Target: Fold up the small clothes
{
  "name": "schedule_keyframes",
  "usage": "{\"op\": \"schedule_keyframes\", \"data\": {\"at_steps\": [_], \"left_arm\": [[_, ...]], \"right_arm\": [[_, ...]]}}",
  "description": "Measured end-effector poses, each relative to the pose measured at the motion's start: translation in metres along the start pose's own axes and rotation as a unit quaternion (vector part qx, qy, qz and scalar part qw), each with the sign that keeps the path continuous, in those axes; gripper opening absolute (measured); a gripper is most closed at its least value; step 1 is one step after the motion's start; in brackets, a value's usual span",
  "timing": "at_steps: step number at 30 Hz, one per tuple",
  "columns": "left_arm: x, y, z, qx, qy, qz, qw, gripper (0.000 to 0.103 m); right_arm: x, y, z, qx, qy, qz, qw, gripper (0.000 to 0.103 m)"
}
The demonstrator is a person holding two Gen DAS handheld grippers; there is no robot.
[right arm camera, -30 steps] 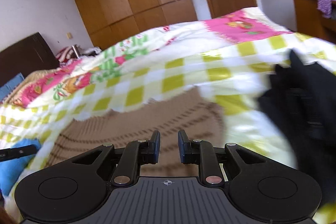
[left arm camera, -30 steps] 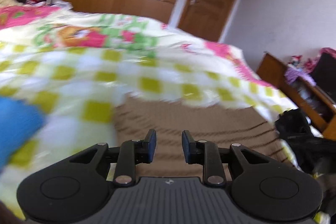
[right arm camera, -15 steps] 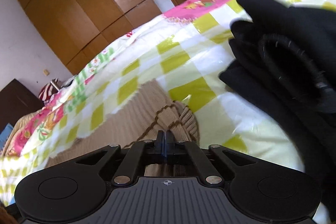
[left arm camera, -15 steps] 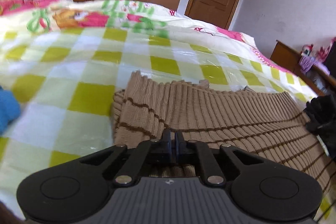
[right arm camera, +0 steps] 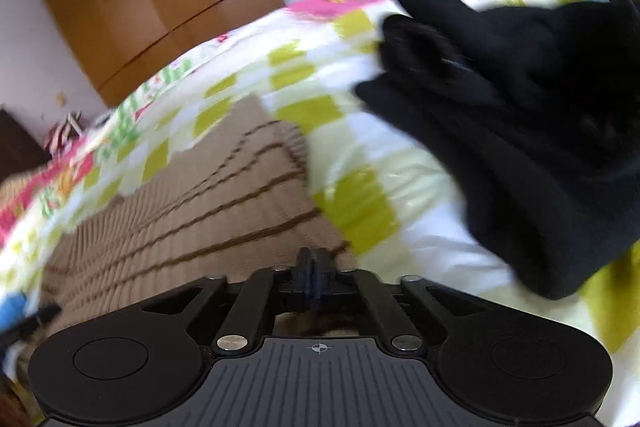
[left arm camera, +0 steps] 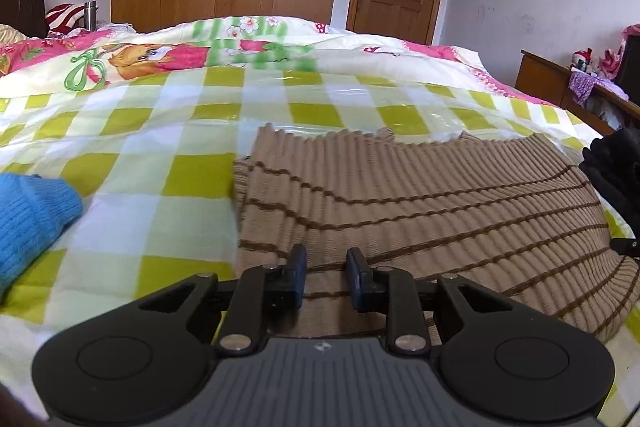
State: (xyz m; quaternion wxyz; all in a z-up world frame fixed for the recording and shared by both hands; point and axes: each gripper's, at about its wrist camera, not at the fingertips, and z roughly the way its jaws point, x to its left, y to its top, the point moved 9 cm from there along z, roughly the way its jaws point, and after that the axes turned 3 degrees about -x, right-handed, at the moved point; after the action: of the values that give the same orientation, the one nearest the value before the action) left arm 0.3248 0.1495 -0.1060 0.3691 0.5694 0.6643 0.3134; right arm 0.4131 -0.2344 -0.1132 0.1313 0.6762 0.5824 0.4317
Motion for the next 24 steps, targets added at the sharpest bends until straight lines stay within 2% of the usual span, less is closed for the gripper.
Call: {"op": "schedule_keyframes", "data": {"at_steps": [2, 3, 6, 8, 9, 10, 11, 13, 17, 21, 24], "left_arm": [[0.001, 0.001, -0.005, 0.003, 0.006, 0.000, 1.0000, 0.037], [0.001, 0.003, -0.009, 0.002, 0.012, 0.002, 0.9999, 0.037], [-0.006, 0.007, -0.027, -0.012, 0.020, 0.011, 0.9997, 0.040], [-0.013, 0.009, -0.037, -0.022, 0.010, 0.013, 0.9996, 0.042], [-0.017, 0.010, -0.041, -0.027, 0.005, 0.014, 0.9995, 0.043], [-0.020, 0.011, -0.043, -0.030, 0.001, 0.016, 0.9994, 0.045], [-0.023, 0.012, -0.042, -0.030, -0.003, 0.017, 0.9994, 0.046], [-0.028, 0.011, -0.038, -0.024, -0.012, 0.010, 0.9996, 0.046], [-0.042, 0.007, -0.029, -0.014, -0.034, 0.012, 0.9992, 0.046], [-0.048, 0.009, -0.022, -0.019, -0.046, 0.000, 0.9987, 0.046], [-0.052, 0.010, -0.014, -0.015, -0.049, -0.003, 0.9987, 0.046]], "right_arm": [[0.013, 0.003, -0.013, -0.002, 0.000, -0.022, 1.000, 0.000], [0.020, 0.003, -0.024, -0.008, 0.006, -0.026, 1.000, 0.013], [0.031, -0.004, -0.064, -0.011, 0.035, 0.014, 0.999, 0.020], [0.035, -0.018, -0.082, -0.005, 0.059, 0.057, 0.997, 0.036], [0.035, -0.027, -0.087, 0.003, 0.071, 0.082, 0.994, 0.050], [0.036, -0.037, -0.087, 0.015, 0.081, 0.105, 0.991, 0.054], [0.037, -0.045, -0.084, 0.026, 0.089, 0.120, 0.988, 0.054], [0.032, -0.057, -0.071, 0.032, 0.078, 0.152, 0.985, 0.054], [0.019, -0.057, -0.044, 0.017, 0.092, 0.262, 0.960, 0.052], [0.020, -0.044, -0.027, -0.012, 0.091, 0.292, 0.952, 0.052], [0.016, -0.038, -0.015, -0.037, 0.090, 0.324, 0.941, 0.053]]}}
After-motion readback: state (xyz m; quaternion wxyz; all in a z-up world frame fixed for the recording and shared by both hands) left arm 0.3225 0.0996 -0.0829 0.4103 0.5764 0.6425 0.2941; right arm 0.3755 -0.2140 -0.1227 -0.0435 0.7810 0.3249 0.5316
